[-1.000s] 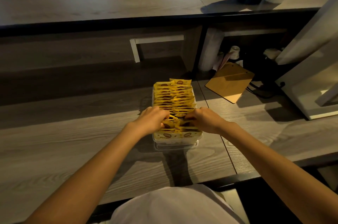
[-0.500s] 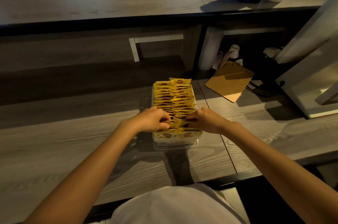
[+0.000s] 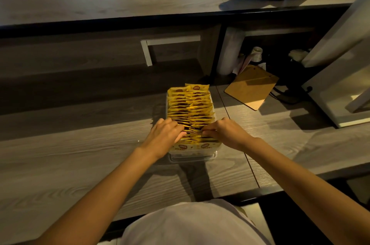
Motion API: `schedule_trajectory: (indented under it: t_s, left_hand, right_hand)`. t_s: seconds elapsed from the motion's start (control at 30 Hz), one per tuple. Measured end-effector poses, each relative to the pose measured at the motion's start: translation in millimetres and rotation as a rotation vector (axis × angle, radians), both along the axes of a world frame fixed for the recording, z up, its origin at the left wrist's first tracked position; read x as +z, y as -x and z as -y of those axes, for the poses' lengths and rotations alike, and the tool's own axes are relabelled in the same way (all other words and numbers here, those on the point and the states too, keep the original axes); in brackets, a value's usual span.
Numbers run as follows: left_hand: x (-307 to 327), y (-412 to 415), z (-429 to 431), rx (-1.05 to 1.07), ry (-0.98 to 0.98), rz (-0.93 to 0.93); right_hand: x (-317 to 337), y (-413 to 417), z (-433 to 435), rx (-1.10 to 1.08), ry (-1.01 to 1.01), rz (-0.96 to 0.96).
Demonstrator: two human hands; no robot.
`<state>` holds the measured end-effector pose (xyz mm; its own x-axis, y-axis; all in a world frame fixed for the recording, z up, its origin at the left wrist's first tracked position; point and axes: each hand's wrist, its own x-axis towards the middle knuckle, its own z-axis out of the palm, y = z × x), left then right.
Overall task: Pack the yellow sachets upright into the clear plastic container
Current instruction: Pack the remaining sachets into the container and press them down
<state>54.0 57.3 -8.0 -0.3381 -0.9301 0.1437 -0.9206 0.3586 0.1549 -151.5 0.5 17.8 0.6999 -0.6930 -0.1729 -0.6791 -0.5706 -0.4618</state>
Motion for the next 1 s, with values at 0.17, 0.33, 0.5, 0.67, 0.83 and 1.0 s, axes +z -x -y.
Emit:
schedule_trajectory:
  t_s: [0.17, 0.33, 0.5, 0.67, 0.83, 1.0]
  left_hand:
    - [16.3, -3.0, 8.3, 0.088, -0.002, -0.197]
    - [20.9, -10.5, 20.1, 0.102, -0.173, -0.078]
    - [27.2, -8.2, 28.0, 0.09, -0.257, -0.01]
    - [30.0, -5.9, 36.4, 0.065, -0.337, -0.03]
    - [27.5, -8.2, 41.1, 0.032, -0.387, -0.08]
    - [36.3, -14.7, 49.7, 0.053, -0.47, -0.15]
  right_hand:
    - [8.6, 3.2, 11.2, -0.07, 0.142, 0.078]
    - [4.4, 2.2, 17.5, 0.009, 0.207, 0.007]
    - [-7.9, -1.1, 21.9, 0.023, 0.218, -0.073]
    - [-14.3, -10.0, 25.1, -0.02, 0.115, -0.023]
    - [-16.0, -8.6, 29.5, 0.024, 0.144, 0.048]
    - [-5.7, -8.5, 40.1, -0.017, 0.092, 0.023]
